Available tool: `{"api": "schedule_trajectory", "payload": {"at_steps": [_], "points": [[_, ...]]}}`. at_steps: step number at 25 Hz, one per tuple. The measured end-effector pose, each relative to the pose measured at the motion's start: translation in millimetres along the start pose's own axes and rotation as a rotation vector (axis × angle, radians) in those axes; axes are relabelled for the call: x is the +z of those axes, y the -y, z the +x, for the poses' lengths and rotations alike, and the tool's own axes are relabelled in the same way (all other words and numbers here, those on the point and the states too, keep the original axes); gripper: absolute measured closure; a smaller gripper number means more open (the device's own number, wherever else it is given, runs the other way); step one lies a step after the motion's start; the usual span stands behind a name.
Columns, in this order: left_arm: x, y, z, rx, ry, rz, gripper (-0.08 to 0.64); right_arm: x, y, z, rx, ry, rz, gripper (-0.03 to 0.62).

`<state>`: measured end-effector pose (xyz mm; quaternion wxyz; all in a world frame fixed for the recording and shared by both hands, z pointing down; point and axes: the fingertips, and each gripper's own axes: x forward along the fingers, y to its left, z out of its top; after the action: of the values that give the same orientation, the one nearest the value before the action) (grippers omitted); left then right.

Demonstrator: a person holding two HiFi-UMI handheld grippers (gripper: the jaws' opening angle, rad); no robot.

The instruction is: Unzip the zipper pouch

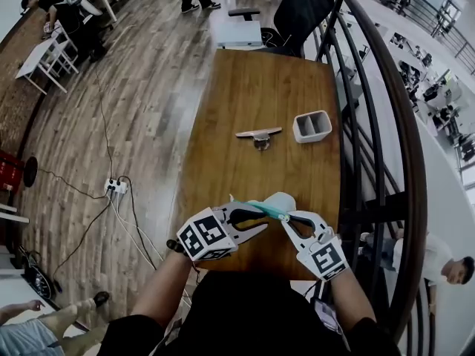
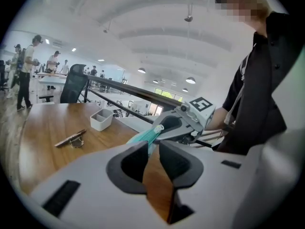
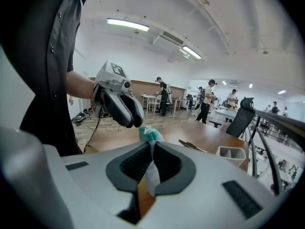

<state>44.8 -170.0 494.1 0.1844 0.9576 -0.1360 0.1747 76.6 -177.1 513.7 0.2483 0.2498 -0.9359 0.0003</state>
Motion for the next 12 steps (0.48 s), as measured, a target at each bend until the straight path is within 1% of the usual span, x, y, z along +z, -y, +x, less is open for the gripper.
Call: {"api": "schedule_trajectory", "payload": {"at_steps": [3, 5, 8, 12], "points": [[-0.6, 3.7, 6.4, 0.027, 0.015, -0.033, 0.477, 1.6, -8.0, 0.7, -0.003, -0.028, -0.082, 0.580], [-1.3, 5.5, 6.3, 0.032, 0.019, -0.063, 0.477, 2.0, -11.3, 0.1, -0.014, -0.044, -0.115, 0.580], [3.4, 9.9, 3.8, 0.020, 0.044, -0.104, 0.477, -0.5, -11.6, -2.7, -0.029, -0.053, -0.115, 0.580], [10.3, 12.5, 2.8, -0.005, 0.088, -0.179, 0.477, -1.8, -9.2, -4.8, -0.040, -0.055, -0.115, 0.580]]}}
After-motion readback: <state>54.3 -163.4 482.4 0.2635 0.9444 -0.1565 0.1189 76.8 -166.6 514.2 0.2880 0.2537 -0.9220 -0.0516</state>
